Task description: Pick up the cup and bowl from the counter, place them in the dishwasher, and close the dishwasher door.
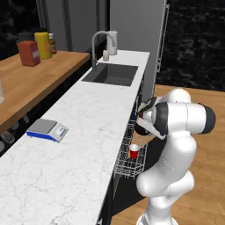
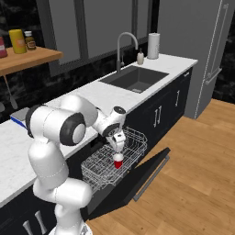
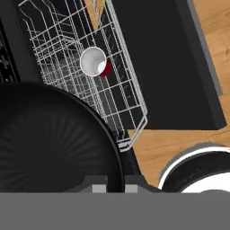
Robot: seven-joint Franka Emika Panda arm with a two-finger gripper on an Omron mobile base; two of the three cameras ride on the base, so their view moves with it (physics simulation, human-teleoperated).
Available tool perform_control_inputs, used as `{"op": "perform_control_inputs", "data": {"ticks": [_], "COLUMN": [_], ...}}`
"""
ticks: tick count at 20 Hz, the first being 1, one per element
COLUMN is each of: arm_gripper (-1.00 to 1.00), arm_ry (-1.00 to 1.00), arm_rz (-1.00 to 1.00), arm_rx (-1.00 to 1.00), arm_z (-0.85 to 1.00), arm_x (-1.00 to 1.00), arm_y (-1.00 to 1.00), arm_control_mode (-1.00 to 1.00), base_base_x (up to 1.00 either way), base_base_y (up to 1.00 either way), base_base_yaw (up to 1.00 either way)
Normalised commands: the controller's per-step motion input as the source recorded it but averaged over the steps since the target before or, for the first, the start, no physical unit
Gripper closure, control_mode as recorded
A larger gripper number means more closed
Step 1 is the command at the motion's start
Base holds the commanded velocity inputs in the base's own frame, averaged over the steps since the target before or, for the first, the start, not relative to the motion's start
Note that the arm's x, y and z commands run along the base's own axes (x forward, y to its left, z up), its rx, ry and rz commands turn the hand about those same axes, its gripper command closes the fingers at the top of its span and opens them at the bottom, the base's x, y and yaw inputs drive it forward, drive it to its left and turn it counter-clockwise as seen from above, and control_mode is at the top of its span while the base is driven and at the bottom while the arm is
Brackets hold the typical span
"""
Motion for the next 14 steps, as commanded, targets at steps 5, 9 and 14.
{"op": "perform_control_inputs", "data": {"ticks": [5, 9, 14], "arm_gripper": [1.00, 1.00, 1.00], "arm_ry": [0.07, 0.19, 0.22], "arm_rz": [0.00, 0.00, 0.00], "arm_rx": [0.16, 0.18, 0.19], "arm_z": [-0.52, -0.96, -0.96], "arm_x": [-0.34, 0.02, 0.32], "arm_y": [-0.88, -0.21, 0.04], "arm_control_mode": [-1.00, -1.00, -1.00], "base_base_x": [0.00, 0.00, 0.00], "base_base_y": [0.00, 0.00, 0.00], "base_base_yaw": [0.00, 0.00, 0.00]}}
